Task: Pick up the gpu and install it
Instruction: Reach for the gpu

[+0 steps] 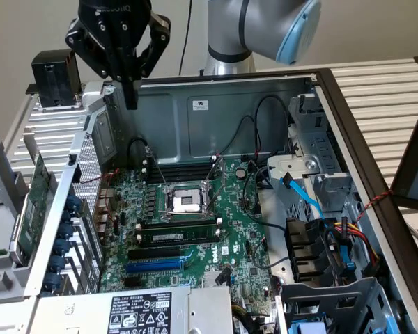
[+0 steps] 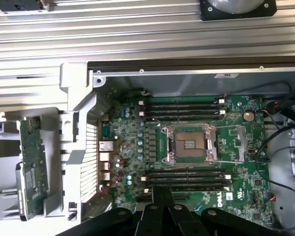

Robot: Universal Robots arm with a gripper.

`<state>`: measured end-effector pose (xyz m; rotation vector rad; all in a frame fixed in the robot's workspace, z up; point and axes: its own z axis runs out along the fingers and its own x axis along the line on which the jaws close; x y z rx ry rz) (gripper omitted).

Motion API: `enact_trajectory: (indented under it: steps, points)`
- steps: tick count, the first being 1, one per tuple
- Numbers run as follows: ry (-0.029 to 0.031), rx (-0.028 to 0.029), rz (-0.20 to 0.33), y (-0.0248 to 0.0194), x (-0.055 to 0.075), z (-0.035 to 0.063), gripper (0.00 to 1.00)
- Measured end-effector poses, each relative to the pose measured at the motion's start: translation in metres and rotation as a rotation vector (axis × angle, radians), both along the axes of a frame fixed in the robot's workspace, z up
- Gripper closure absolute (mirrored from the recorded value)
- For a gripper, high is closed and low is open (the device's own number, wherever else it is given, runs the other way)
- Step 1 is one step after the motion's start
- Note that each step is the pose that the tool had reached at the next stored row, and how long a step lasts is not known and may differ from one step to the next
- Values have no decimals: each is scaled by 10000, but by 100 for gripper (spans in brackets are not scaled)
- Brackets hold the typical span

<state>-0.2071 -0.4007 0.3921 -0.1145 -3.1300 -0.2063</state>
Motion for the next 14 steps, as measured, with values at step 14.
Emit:
enact_trajectory:
  steps: [14]
  points:
    - [-1, 0, 0, 0, -638, -188, 89]
